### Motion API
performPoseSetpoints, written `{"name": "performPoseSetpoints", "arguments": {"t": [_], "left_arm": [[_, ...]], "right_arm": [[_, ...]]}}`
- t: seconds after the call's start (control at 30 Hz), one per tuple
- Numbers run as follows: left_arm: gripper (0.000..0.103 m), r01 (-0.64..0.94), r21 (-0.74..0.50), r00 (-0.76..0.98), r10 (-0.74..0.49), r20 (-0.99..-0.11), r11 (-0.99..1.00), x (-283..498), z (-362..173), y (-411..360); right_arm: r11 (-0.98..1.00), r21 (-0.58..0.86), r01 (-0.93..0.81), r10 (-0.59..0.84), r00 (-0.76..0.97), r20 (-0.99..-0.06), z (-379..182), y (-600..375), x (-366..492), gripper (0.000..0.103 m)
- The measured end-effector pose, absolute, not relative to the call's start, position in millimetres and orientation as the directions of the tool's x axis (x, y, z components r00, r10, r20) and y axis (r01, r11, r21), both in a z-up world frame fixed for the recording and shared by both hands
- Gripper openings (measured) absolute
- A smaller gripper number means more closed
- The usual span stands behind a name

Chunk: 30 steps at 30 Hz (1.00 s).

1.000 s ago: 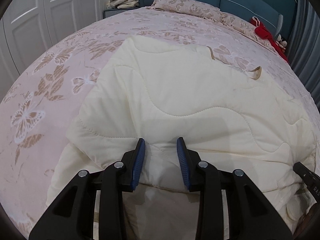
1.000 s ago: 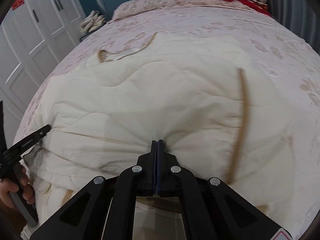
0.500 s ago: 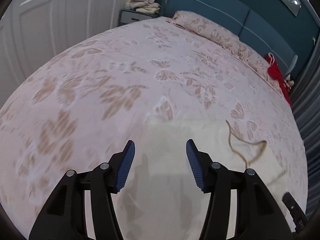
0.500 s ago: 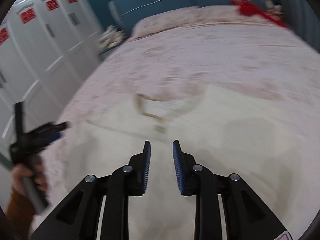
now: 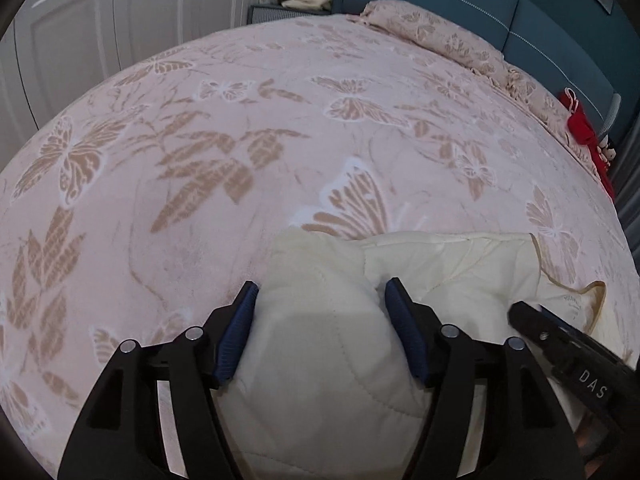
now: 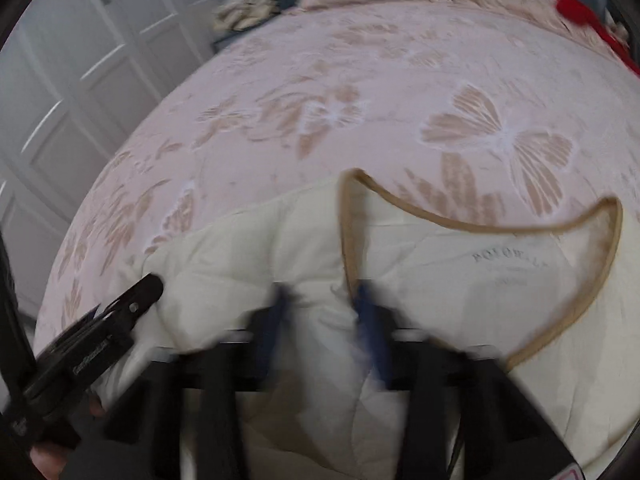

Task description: Fold large clothes

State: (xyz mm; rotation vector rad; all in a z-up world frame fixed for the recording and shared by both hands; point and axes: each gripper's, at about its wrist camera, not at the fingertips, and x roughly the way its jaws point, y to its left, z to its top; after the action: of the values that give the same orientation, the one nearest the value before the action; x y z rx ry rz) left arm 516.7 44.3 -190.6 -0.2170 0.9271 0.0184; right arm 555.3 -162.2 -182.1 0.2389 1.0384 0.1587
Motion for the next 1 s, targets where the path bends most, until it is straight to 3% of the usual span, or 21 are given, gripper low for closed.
{"name": "performPoseSetpoints", "arguments": {"t": [0.3, 0.43, 0.57, 0.73, 0.87, 1.0], "left_arm": [[0.068, -0.116, -0.145, 0.627, -0.041, -0.778, 0.983, 516, -196, 40], [0.069, -0.115, -0.11, 0.616, -0.016, -0.788, 0.987, 517, -194, 36], [0.069, -0.108, -0.083, 0.629, 0.004, -0.778, 0.991, 503, -167, 33], [0.074, 0.106, -0.177, 0.698, -0.2, -0.687, 0.978, 470, -104, -22], [0.08, 0.284, -0.311, 0.551, -0.42, -0.721, 0.907, 481, -100, -105], [0.08, 0.359, -0.295, 0.436, -0.439, -0.786, 0.886, 500, -130, -188]], "right_arm": [[0.953, 0.288, 0.093, 0.189, 0.562, -0.806, -192, -181, 542, 0.002], [0.954, 0.213, 0.212, 0.027, 0.645, -0.764, -157, -208, 511, 0.002], [0.905, 0.26, 0.338, -0.031, 0.661, -0.75, -135, -281, 461, 0.003], [0.889, 0.239, 0.391, -0.058, 0.613, -0.788, -140, -348, 432, 0.011], [0.85, 0.314, 0.422, 0.001, 0.596, -0.803, -153, -386, 424, 0.008], [0.846, 0.334, 0.417, 0.023, 0.596, -0.803, -165, -399, 422, 0.001]]}}
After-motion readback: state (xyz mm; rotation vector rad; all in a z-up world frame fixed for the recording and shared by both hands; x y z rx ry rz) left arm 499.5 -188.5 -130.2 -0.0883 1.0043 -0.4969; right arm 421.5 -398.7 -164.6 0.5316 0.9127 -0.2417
